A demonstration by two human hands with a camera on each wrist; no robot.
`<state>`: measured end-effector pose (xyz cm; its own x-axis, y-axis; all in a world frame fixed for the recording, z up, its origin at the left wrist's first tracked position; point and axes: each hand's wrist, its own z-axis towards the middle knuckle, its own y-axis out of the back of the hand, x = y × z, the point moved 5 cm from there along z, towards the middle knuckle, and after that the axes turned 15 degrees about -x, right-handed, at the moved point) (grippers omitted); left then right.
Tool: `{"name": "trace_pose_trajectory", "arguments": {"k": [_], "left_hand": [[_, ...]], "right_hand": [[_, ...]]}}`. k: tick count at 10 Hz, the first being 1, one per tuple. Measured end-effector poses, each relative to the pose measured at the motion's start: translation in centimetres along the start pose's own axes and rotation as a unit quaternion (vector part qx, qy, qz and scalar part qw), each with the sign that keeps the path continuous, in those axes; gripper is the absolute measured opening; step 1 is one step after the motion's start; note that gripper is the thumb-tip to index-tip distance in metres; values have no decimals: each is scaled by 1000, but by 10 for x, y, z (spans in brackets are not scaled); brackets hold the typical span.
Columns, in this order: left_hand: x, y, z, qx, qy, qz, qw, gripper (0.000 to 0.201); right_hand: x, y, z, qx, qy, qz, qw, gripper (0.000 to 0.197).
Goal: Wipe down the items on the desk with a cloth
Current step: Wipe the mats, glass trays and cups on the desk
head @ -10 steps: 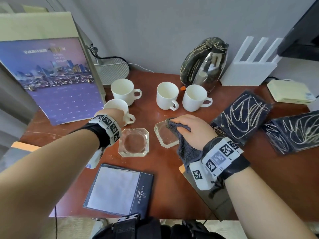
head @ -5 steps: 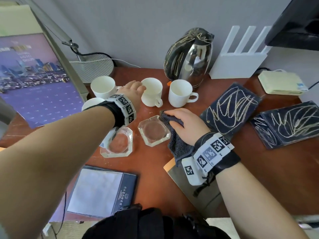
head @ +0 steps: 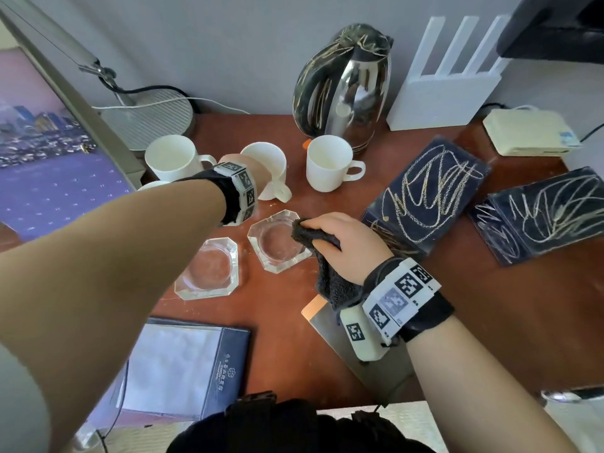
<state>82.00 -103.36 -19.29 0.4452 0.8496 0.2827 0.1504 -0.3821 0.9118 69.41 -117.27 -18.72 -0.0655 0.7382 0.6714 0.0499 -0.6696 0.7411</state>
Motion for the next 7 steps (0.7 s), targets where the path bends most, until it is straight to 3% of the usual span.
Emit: {"name": "trace_pose_trajectory", "arguments": {"k": [1, 2, 3, 4, 5, 6, 7], "left_hand": [[6, -1, -4, -13, -25, 24, 999, 38], [25, 10, -26, -62, 42, -145, 987, 34], [53, 10, -67, -99, 91, -331, 934, 25], [76, -6, -107, -93, 105, -479, 866, 27], [96, -26, -145, -94, 107, -561, 815, 25], [119, -55, -181, -66, 113, -659, 741, 26], [141, -88, -212, -48, 100, -704, 701, 31]], "right_hand": [[1, 0, -6, -9, -7, -5, 1000, 38], [10, 2, -12, -29, -8, -14, 999, 38], [27, 4, -21, -62, -7, -17, 998, 38], [54, -2, -32, -94, -1, -18, 995, 37], [90, -19, -42, -93, 13, -31, 995, 36], [130, -42, -48, -89, 45, -50, 994, 34], [168, -73, -53, -79, 70, -50, 993, 32]]}}
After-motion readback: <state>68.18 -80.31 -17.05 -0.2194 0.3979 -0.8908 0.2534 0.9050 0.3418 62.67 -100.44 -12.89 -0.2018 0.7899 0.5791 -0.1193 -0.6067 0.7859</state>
